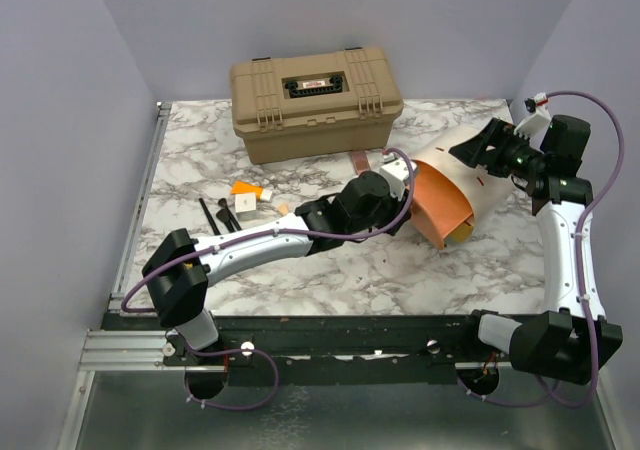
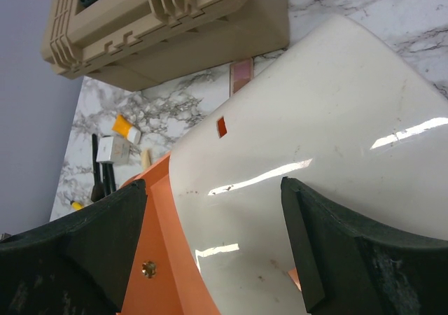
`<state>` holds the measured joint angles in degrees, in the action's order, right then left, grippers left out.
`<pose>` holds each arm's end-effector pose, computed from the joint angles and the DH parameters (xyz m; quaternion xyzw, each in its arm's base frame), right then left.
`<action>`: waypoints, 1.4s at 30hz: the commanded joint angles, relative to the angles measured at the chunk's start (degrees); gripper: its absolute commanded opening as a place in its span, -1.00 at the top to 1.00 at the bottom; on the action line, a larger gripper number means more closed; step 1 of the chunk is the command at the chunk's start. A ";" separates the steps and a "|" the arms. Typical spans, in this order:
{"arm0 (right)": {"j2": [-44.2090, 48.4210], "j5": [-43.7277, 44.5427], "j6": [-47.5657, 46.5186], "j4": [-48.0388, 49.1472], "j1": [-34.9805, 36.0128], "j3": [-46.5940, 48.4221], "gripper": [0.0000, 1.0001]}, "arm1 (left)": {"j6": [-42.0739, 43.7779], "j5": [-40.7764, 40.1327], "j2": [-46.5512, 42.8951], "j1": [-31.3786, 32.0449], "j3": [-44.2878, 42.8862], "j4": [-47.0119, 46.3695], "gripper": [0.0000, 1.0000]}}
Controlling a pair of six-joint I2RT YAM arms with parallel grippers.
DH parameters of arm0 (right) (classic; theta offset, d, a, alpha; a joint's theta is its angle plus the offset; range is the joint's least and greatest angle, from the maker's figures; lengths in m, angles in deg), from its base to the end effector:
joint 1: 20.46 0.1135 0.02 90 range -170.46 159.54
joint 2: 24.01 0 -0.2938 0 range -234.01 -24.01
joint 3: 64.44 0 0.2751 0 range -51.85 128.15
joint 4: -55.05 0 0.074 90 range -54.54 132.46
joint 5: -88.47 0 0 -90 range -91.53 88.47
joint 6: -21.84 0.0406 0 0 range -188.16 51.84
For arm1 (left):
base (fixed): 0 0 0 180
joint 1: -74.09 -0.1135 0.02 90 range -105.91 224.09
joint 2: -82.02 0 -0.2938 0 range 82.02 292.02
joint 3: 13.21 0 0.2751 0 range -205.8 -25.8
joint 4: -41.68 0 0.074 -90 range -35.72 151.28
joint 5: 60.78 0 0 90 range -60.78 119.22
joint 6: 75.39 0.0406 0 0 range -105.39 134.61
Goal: Organize the makeup
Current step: Open the drawer in the storage box.
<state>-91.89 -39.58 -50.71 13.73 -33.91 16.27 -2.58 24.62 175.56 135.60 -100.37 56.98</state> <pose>0.2691 -0.0386 0.3962 0.0558 0.8275 0.2968 0.4734 0.2022 -0.3657 0.3339 0.2910 0.7742 -0.3301 0.4549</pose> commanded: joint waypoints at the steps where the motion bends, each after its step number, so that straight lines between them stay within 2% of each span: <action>1: -2.34 0.75 -0.15 -10.64 0.32 -2.45 -0.70 | -1.37 -1.17 -1.13 0.17 1.07 -0.68 0.78; 13: -2.10 0.67 -0.33 -11.00 0.33 -2.27 -0.71 | -2.19 -3.21 -1.48 0.18 -0.62 -0.68 0.01; 16: -2.01 0.60 -0.30 -11.00 0.30 -2.40 -0.71 | -2.17 -2.96 -1.26 0.15 -1.61 -0.68 -0.05; 21: -1.91 0.85 -0.37 -11.08 0.29 -2.48 -0.71 | -1.97 -3.11 -2.28 0.17 -1.11 -0.59 -0.29; 29: -2.15 0.42 -0.10 -10.91 0.28 -2.42 -0.71 | -1.79 -5.34 -6.68 0.18 2.93 -0.79 -0.50; 32: -2.10 0.30 0.20 -10.78 0.32 -2.52 -0.71 | -1.08 -6.46 -9.14 0.18 4.00 -0.85 -0.51; 35: -2.28 -0.14 0.25 -9.86 0.32 -2.44 -0.71 | -3.44 -13.75 -16.42 0.16 11.26 -8.05 -0.44; 37: -2.74 0.10 -0.14 -10.27 0.33 -1.65 -0.71 | -5.34 -21.35 -22.17 0.10 17.74 -11.23 -0.59; 39: -3.25 0.47 -0.36 -10.93 0.30 -0.76 -0.72 | -8.88 -30.13 -25.76 -0.89 19.95 -6.05 -0.68; 42: -3.44 0.03 0.03 -10.95 0.35 -0.43 -0.72 | -17.36 -38.70 -28.45 -4.76 20.66 6.19 -0.68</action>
<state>-92.72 -40.03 -50.71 13.03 -33.91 17.23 -8.68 4.34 150.84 134.97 -81.20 52.52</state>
